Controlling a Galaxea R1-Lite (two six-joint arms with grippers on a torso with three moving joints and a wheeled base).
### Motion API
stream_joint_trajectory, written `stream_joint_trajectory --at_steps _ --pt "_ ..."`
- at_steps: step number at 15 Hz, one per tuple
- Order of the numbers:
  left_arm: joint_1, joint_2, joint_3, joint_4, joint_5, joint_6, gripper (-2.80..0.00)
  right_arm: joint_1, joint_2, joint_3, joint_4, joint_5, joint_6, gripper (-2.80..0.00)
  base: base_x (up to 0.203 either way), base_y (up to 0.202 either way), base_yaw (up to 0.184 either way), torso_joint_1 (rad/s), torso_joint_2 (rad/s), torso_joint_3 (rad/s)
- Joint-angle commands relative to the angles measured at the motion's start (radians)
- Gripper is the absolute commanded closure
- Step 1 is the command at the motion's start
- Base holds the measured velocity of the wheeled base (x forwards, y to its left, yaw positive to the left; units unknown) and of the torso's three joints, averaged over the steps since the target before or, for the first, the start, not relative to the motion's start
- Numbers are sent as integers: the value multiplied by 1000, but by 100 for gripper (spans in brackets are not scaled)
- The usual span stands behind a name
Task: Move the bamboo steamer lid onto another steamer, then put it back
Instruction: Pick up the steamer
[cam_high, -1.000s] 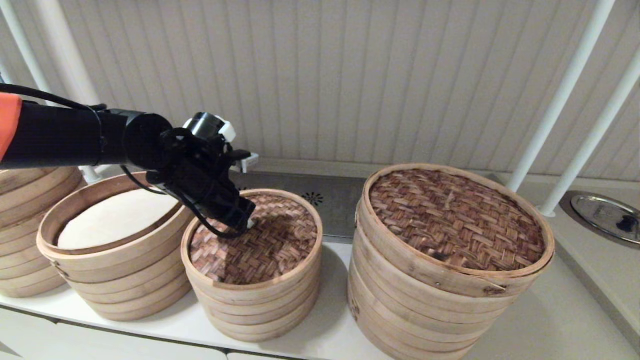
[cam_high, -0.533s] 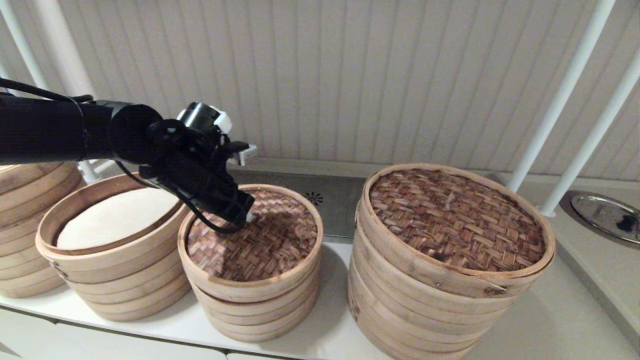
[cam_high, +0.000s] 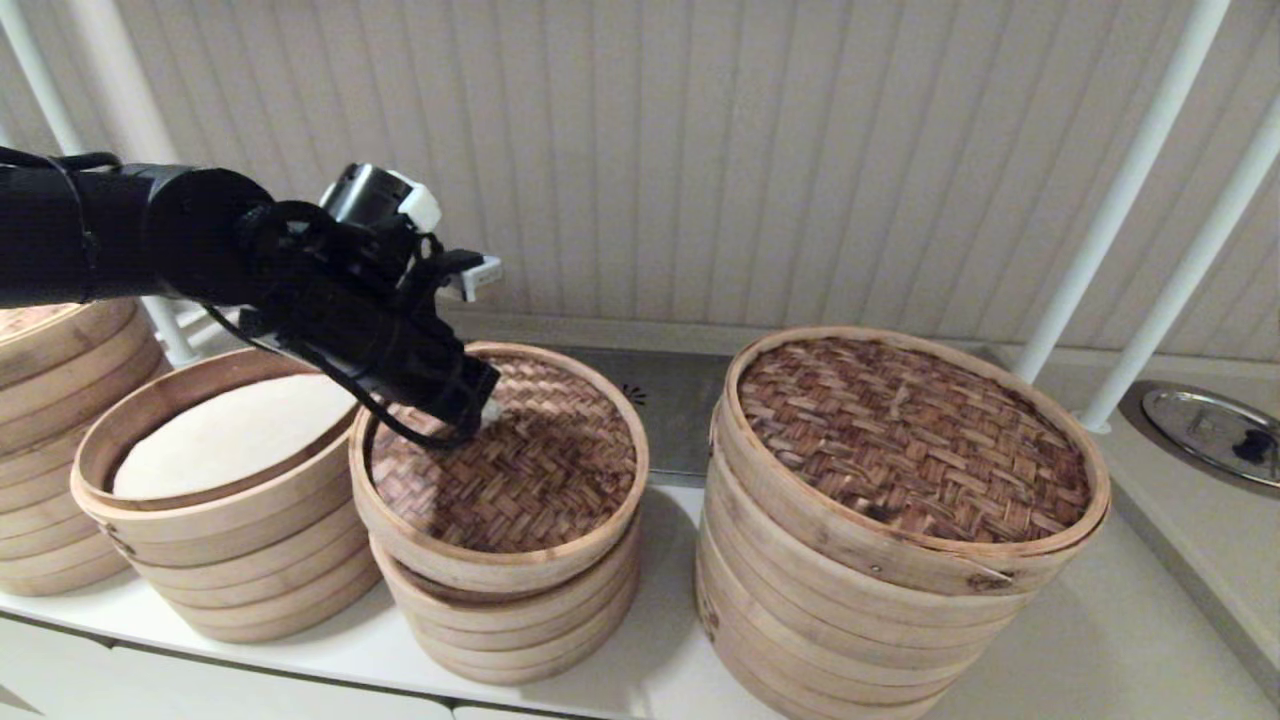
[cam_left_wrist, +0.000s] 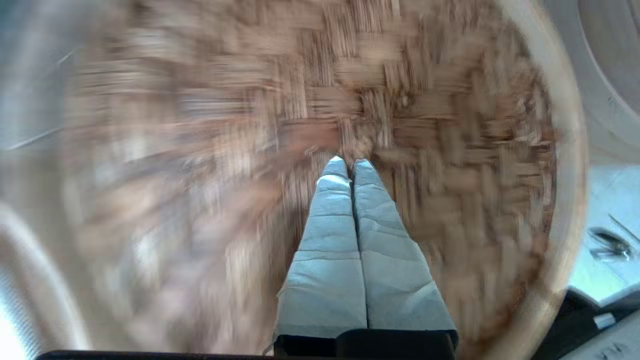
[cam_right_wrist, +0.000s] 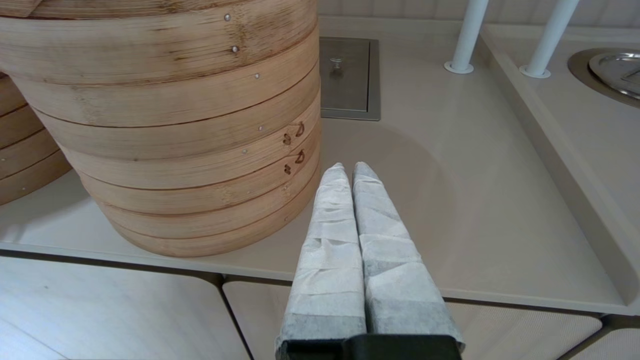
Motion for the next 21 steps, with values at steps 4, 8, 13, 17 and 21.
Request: stream_joint_trajectory --at_steps 4,8,13,17,21 --pt "-1 -29 0 5 -8 -17 0 0 2 -1 0 0 0 0 0 0 0 0 0 0" --pt "-1 -10 7 -2 -14 -27 0 0 2 0 0 0 0 0 0 0 0 0 0 0" --pt "-8 53 0 -22 -3 -34 -280 0 2 -1 0 0 0 0 0 0 0 0 0 0" --pt "-12 83 -4 -51 -4 -23 -280 0 2 -1 0 0 0 0 0 0 0 0 0 0" --pt "-13 86 3 -58 -25 94 -280 0 0 0 0 0 0 0 0 0 0 0 0 0"
